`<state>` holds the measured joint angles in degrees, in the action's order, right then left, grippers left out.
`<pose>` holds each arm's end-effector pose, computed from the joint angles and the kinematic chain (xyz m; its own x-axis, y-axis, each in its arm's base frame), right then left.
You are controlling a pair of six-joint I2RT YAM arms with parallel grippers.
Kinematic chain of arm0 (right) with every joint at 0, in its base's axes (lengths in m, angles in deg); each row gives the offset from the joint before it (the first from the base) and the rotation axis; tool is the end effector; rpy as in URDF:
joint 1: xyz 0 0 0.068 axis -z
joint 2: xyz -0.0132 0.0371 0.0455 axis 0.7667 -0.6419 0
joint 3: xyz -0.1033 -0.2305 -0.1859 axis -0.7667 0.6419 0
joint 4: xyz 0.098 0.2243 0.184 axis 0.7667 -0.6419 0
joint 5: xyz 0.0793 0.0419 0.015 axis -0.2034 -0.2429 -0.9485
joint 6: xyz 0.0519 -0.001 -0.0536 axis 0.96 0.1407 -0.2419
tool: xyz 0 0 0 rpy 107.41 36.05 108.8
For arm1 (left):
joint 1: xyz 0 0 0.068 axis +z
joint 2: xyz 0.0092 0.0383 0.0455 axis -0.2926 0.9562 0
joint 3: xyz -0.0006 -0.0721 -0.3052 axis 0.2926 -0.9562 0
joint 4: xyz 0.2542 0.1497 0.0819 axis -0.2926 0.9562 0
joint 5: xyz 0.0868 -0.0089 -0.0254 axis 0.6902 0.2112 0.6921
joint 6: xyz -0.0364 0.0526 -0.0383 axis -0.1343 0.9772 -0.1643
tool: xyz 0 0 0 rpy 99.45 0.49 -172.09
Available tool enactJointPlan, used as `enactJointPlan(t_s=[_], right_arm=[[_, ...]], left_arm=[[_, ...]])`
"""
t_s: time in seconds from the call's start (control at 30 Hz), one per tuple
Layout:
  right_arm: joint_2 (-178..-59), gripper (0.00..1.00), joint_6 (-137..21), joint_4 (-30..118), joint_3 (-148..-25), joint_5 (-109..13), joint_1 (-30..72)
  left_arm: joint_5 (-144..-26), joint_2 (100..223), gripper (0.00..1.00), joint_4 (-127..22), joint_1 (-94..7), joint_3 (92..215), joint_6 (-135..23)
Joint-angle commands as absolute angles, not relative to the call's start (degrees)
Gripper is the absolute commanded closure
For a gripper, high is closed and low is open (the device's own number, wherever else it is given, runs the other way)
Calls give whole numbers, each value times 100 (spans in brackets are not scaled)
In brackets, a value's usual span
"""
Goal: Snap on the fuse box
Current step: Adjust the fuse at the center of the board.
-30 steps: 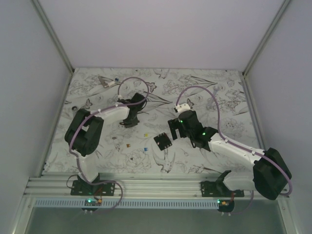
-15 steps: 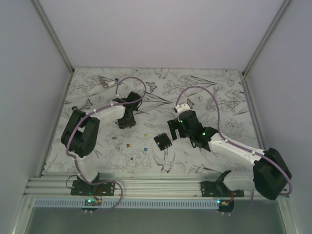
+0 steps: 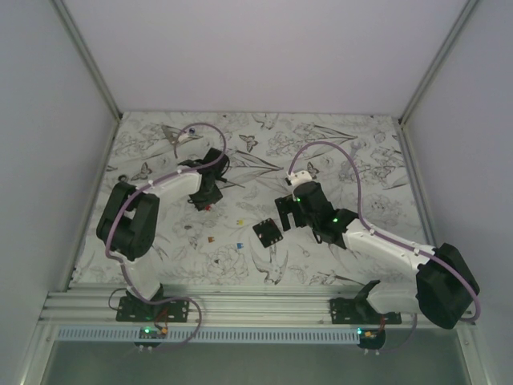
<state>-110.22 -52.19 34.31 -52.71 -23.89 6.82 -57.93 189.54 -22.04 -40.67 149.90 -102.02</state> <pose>0.2386 0.2004 0.2174 -0.5830 -0.2599 -0.7697 -0.3862 0.9222 -0.0189 0.3964 -0.1514 0.1714 -0.6467 -0.5922 -0.4807 -0.5649 0.7953 -0.2198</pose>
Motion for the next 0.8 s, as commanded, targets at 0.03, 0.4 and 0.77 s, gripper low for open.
enactJointPlan(t_s=[0.03,0.4,0.77], right_arm=[[-11076,0,-5268,3633,-5259,-2414,725],[-11147,0,-5288,3647,-5260,-2422,718],[-11121,0,-5283,3647,-5255,-2415,721]], left_arm=[[-5367,19074,57,-2031,-4107,14906,-11509],[-5177,19264,58,-1877,-4110,14865,-12017],[-5443,19319,71,-1869,-4134,14844,-11904]])
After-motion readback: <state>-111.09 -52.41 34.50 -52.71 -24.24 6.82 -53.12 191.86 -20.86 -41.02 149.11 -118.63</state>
